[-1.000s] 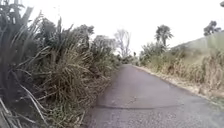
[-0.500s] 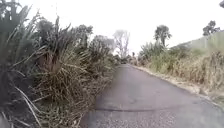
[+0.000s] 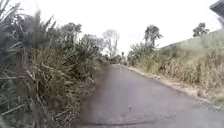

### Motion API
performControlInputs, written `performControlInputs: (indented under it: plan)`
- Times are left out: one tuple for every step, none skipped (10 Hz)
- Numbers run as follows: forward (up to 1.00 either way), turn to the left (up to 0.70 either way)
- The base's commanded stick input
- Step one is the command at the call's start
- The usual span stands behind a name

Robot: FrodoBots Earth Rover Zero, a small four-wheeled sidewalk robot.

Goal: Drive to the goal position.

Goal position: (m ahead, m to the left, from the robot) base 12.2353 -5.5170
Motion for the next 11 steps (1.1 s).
performControlInputs:
  plan:
    - [1.00, 0.00]
    - [1.00, 0.00]
    - [1.00, -0.40]
    - [1.00, -0.40]
    - [1.00, -0.40]
    - [1.00, 0.00]
    - [1.00, 0.00]
    - [1.00, 0.00]
    - [1.00, 0.00]
    - [1.00, 0.00]
    - [1.00, 0.40]
